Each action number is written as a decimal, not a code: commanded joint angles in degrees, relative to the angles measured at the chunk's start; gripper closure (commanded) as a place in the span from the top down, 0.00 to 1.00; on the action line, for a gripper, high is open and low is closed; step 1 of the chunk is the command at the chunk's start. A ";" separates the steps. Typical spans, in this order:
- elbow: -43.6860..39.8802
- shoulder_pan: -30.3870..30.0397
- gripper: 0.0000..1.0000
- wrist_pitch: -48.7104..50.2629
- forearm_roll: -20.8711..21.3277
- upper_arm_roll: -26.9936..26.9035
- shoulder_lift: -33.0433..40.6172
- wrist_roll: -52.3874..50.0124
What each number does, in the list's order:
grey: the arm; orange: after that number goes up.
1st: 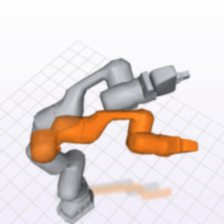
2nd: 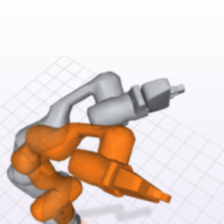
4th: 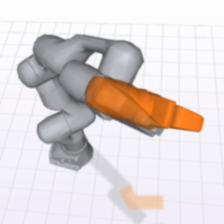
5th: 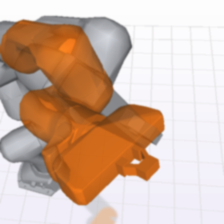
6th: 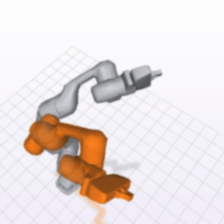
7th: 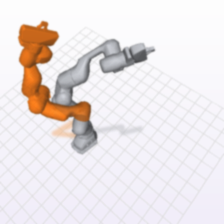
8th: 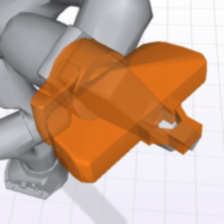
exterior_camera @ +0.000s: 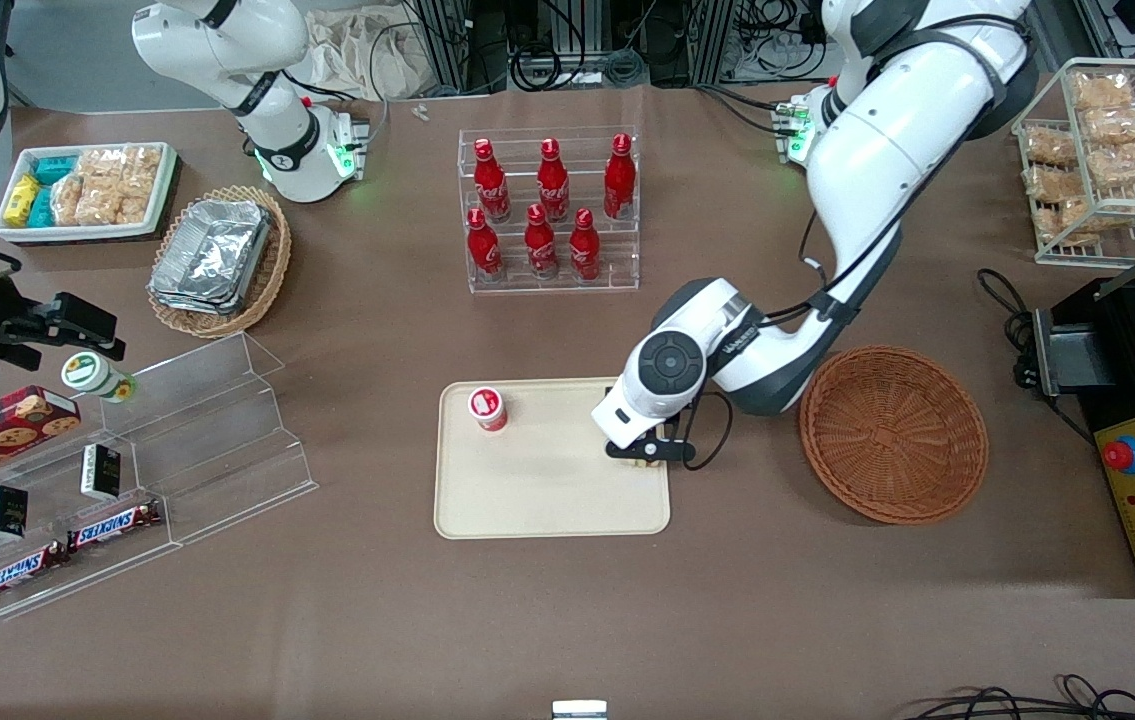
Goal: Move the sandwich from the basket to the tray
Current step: 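Lift the sandwich and carry it with the left gripper toward the cream tray, then lower the sandwich onto the tray beside the red cup and open the left gripper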
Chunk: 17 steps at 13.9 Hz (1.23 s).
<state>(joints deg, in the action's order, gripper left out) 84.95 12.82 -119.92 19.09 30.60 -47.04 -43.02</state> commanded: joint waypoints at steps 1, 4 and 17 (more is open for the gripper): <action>-2.16 1.94 0.84 -1.11 1.03 -1.86 -1.56 -0.66; -2.42 1.50 1.00 -1.02 0.95 -1.95 -0.60 -0.75; -5.24 -7.54 1.00 17.06 -4.76 -1.86 20.82 -0.92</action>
<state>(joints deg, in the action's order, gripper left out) 77.60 7.26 -107.32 16.42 28.89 -32.25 -43.44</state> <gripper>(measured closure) 0.000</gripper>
